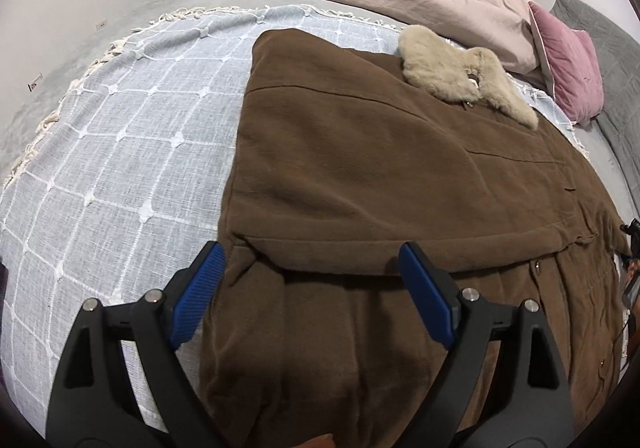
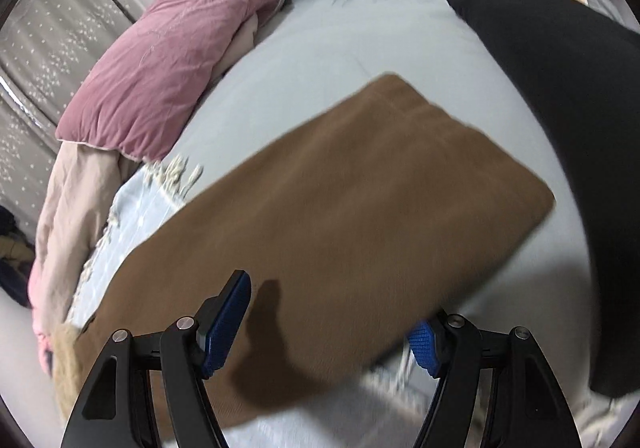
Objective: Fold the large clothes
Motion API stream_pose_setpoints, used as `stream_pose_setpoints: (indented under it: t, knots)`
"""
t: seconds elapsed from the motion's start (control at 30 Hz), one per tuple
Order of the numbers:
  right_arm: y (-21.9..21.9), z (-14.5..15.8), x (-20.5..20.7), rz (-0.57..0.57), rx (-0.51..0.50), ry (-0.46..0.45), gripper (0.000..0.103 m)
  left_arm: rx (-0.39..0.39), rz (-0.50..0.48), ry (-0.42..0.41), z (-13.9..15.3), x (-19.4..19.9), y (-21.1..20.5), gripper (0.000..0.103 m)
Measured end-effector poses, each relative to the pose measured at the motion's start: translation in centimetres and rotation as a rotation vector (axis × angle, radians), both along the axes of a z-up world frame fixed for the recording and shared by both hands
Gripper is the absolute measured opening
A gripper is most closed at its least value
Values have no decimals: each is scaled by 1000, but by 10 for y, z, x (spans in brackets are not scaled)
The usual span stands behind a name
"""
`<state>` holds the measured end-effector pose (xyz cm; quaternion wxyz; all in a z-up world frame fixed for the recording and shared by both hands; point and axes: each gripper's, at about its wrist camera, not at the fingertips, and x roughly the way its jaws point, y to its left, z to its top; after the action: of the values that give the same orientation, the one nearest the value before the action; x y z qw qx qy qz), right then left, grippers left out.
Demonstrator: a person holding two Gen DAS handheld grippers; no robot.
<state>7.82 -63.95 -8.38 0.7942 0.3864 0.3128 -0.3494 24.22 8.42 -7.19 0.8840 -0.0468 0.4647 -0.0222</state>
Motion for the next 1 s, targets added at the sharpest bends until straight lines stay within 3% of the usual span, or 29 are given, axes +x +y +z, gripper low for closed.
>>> stream_pose_setpoints:
  t: [0.07, 0.1, 0.13, 0.17, 0.2, 0.33, 0.6, 0.77, 1.0]
  knots:
    - [-6, 0, 5, -18, -28, -2, 71, 9, 4, -4, 0, 1, 0, 89]
    - [-8, 2, 3, -19, -36, -12, 59, 13, 6, -6, 0, 0, 1, 89]
    - [-10, 3, 3, -10, -39, -29, 30, 18, 9, -9, 0, 0, 1, 89]
    - [-13, 5, 3, -1, -20, -49, 16, 20, 10, -12, 1, 0, 1, 89]
    - [-15, 8, 2, -6, -12, -73, 12, 21, 12, -15, 2, 0, 1, 89]
    - [-11, 45, 2, 18, -78, -175, 7, 12, 18, -18, 3, -1, 3, 89]
    - [53, 144, 21, 241, -227, -332, 6, -34, 18, -14, 7, -2, 5, 89]
    - [135, 189, 46, 451, -305, -387, 6, -49, 21, -21, 10, -2, 7, 89]
    - [286, 194, 87, 784, -411, -330, 7, -90, 40, -13, 11, -1, 14, 89]
